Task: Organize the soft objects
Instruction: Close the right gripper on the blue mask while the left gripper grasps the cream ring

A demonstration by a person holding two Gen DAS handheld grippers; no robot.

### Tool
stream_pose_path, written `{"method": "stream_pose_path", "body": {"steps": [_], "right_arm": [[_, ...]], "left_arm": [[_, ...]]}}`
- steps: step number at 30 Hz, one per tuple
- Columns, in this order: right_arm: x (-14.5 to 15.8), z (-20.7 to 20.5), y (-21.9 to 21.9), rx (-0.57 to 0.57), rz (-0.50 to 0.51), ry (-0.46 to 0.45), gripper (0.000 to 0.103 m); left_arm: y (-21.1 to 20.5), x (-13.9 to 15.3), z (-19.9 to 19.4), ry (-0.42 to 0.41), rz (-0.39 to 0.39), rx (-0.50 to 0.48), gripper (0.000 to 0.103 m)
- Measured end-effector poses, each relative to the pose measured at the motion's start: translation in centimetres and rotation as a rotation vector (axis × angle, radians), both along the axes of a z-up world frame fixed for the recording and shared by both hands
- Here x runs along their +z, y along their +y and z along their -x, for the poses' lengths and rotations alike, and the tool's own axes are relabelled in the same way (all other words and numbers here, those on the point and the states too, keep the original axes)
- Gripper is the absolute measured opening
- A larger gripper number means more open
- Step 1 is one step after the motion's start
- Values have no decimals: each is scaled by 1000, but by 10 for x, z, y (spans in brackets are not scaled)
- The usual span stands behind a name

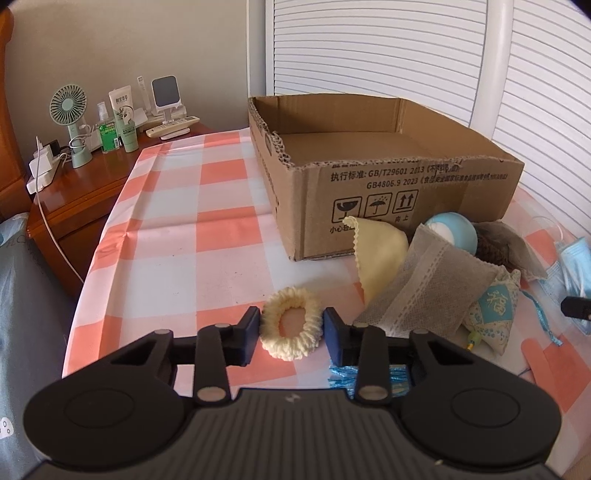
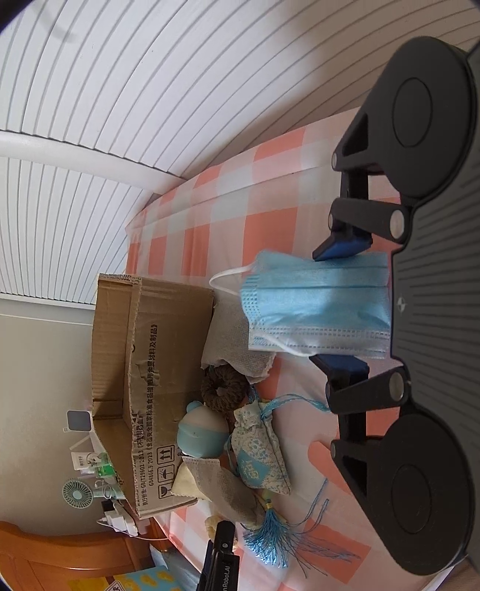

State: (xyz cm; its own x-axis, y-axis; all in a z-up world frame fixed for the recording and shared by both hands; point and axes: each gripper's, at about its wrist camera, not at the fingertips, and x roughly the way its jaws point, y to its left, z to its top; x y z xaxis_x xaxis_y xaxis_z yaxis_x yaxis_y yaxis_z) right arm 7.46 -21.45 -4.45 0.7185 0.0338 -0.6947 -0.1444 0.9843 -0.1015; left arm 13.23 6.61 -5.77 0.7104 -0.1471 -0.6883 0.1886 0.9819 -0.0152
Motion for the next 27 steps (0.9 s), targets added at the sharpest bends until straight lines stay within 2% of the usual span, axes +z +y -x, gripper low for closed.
{"method": "stream_pose_path", "body": {"steps": [7, 20, 27], "right_arm": [[11, 10, 2, 13, 17, -15, 36], [42, 26, 3, 51, 57, -75, 31], [56, 31, 2, 74, 83, -108, 23]], "left_arm": [[7, 13, 9, -12, -3, -13, 34], [4, 58, 36, -46, -21, -126, 34], [-12, 76, 36, -84, -29, -188, 34]]}}
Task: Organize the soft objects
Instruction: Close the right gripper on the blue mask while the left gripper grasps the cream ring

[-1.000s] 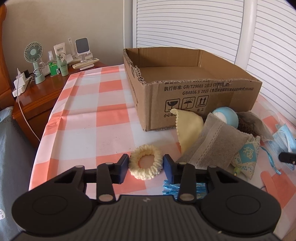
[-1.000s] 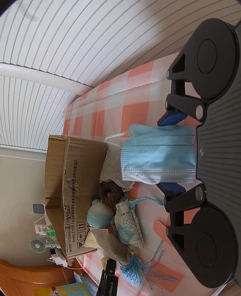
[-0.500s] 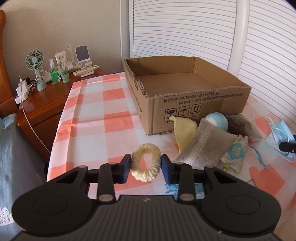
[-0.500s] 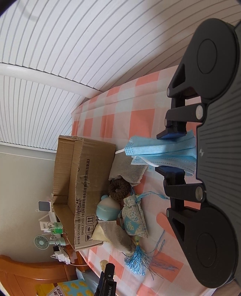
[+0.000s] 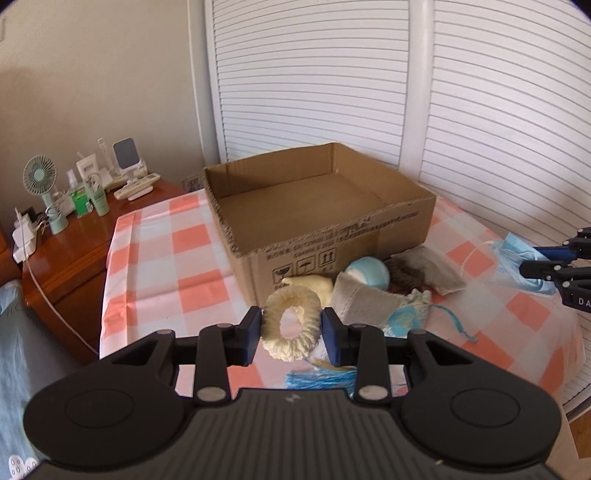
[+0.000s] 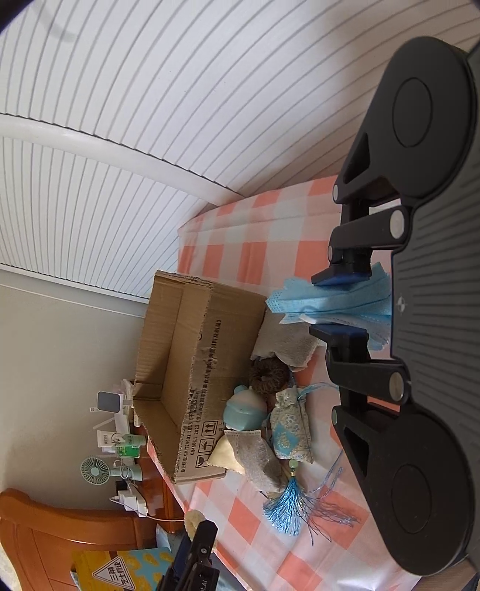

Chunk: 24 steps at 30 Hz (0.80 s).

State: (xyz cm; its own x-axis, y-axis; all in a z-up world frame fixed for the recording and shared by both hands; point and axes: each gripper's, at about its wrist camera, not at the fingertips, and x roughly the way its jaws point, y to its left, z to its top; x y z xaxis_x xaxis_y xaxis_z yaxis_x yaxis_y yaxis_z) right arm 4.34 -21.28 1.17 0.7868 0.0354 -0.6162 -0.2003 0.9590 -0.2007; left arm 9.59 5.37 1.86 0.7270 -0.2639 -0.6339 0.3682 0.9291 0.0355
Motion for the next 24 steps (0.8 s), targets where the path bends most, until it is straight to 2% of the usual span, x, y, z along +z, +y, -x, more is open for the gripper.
{"method": "stream_pose_path", "body": {"steps": [18, 21, 23, 24], "right_arm": [[29, 4, -6, 9, 14, -77, 15], [25, 1, -10, 24, -19, -42, 19], [13, -1, -12, 23, -30, 7, 28], [7, -2, -13, 15, -32, 33, 39]], "left_arm": [[-24, 26, -7, -52, 4, -80, 34], [-27, 27, -7, -59, 2, -89, 34], [-28, 25, -8, -54, 2, -92, 34], [-29, 25, -8, -51, 2, -94, 34]]}}
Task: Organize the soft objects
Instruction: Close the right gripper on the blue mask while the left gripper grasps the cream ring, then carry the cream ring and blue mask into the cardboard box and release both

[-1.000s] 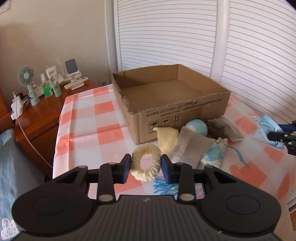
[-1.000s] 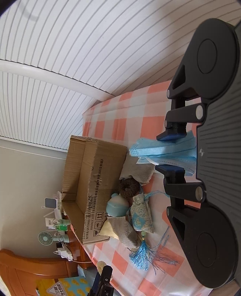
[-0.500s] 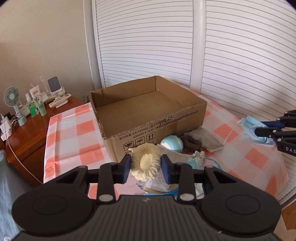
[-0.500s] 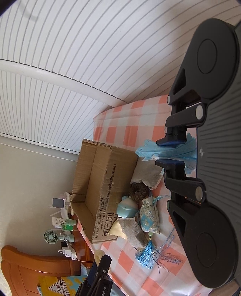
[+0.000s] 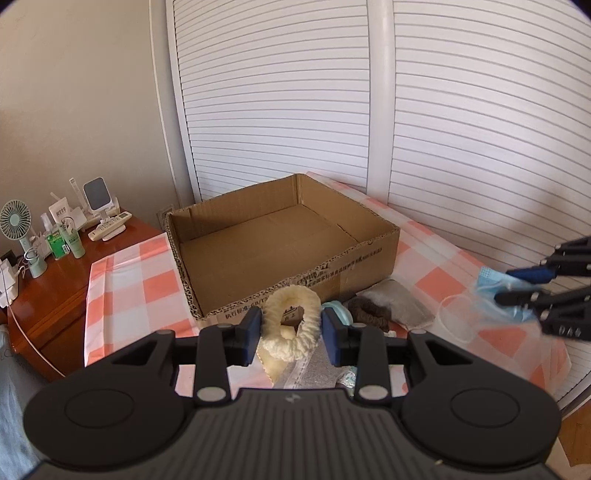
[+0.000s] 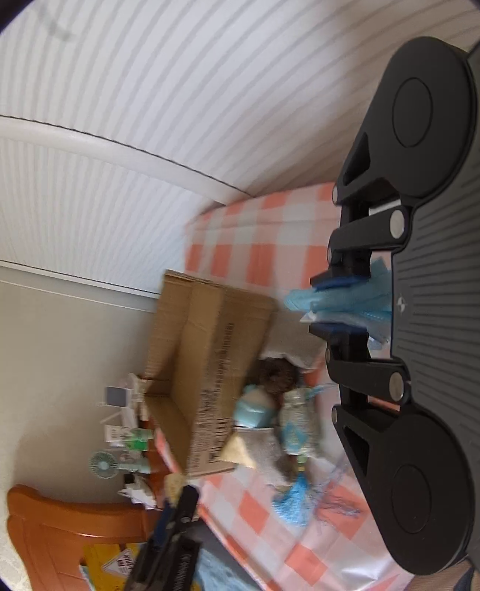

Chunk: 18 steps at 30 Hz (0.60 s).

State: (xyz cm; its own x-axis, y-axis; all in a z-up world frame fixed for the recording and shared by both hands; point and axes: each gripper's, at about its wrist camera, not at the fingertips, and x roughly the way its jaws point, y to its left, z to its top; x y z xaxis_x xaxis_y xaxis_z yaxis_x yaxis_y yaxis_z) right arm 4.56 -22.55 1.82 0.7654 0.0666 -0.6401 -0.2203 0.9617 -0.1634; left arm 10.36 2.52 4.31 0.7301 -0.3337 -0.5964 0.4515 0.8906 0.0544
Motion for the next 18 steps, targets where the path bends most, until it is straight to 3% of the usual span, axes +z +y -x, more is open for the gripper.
{"method": "stream_pose_path", "body": {"steps": [1, 3, 12, 15, 17, 18], "right_arm": [[-6, 0, -1, -7, -2, 17, 52], [-20, 1, -5, -12, -9, 53, 67], [-58, 2, -19, -58, -44, 161, 70], [-57, 4, -23, -66, -62, 163, 69], [-56, 6, -22, -67, -51, 159, 55], [-56, 6, -22, -67, -43, 160, 40]], "left_arm": [[0, -1, 0, 2, -1, -1, 34], [0, -2, 0, 6, -6, 0, 34], [2, -3, 3, 19, -19, 2, 34], [2, -3, 3, 19, -20, 1, 34], [2, -3, 3, 23, -20, 1, 34], [2, -3, 3, 24, -21, 1, 34]]}}
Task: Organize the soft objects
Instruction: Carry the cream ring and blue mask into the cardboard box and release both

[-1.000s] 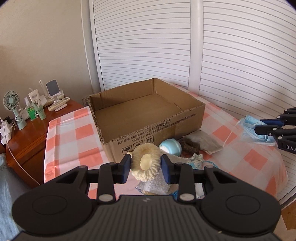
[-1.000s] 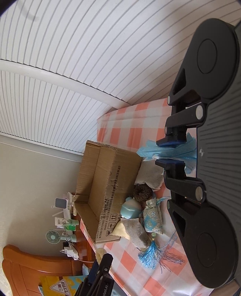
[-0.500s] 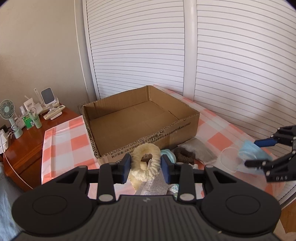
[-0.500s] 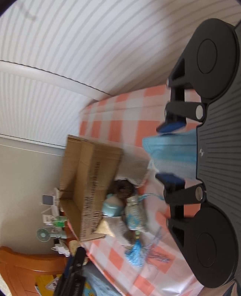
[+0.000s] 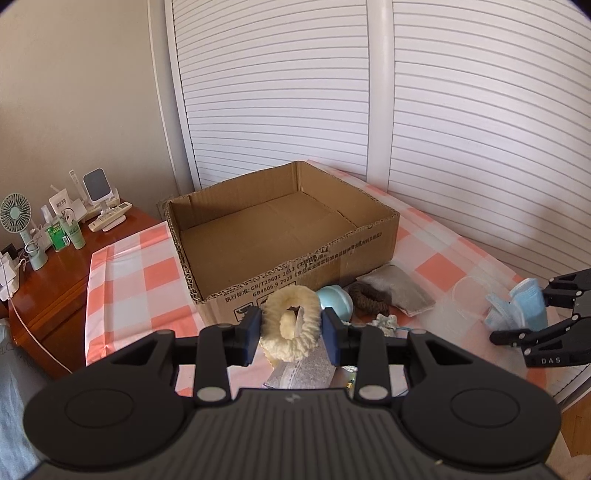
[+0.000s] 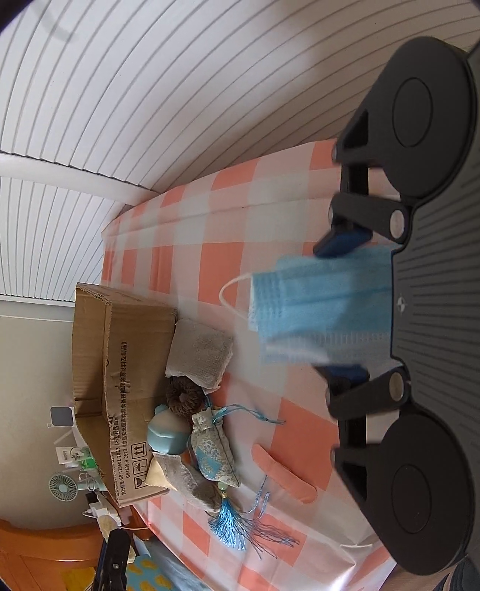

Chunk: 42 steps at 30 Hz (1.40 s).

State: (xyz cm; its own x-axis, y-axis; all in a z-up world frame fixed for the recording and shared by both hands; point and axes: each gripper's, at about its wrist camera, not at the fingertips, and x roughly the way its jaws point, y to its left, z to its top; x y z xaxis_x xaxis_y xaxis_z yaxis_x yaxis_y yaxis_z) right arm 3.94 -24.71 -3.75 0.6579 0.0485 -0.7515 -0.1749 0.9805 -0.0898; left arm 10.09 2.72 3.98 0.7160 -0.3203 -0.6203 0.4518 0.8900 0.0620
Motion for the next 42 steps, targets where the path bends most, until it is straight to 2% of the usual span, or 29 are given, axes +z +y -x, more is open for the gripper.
{"method": "stream_pose_path", "body": {"steps": [1, 4, 10, 17, 23, 28, 31, 32, 33, 34, 35, 40, 42], "right_arm": [[1, 1, 1, -1, 7, -1, 30], [5, 2, 1, 0, 21, -18, 25], [25, 6, 0, 11, 13, -66, 24], [68, 1, 4, 78, -4, -159, 24], [95, -27, 12, 130, -16, -224, 24], [107, -59, 20, 157, -11, -253, 24], [109, -76, 25, 167, -12, -257, 24], [109, -81, 27, 170, -11, -257, 24], [108, -85, 28, 171, -11, -255, 24], [108, -89, 29, 172, -11, -252, 24], [108, -94, 29, 175, -14, -248, 24], [105, -113, 32, 180, -35, -230, 24], [105, -122, 35, 187, -42, -226, 24]], "left_arm": [[0, 0, 0, 1, 0, -1, 34], [0, 0, 0, 1, -1, -3, 34], [-2, 3, 0, 1, -2, -16, 34], [-10, 17, -16, -22, -14, -36, 34], [-22, 28, -75, -34, -44, -10, 34], [-31, 18, -141, -13, -74, 54, 34], [-33, 6, -174, -7, -93, 85, 45], [-32, 2, -182, -8, -94, 101, 53], [-30, 0, -187, -23, -95, 126, 69], [-28, -1, -188, -41, -100, 149, 78], [-26, -1, -188, -57, -100, 165, 92], [-2, 11, -152, -72, -33, 130, 95], [7, 14, -129, -59, -17, 113, 100]]}}
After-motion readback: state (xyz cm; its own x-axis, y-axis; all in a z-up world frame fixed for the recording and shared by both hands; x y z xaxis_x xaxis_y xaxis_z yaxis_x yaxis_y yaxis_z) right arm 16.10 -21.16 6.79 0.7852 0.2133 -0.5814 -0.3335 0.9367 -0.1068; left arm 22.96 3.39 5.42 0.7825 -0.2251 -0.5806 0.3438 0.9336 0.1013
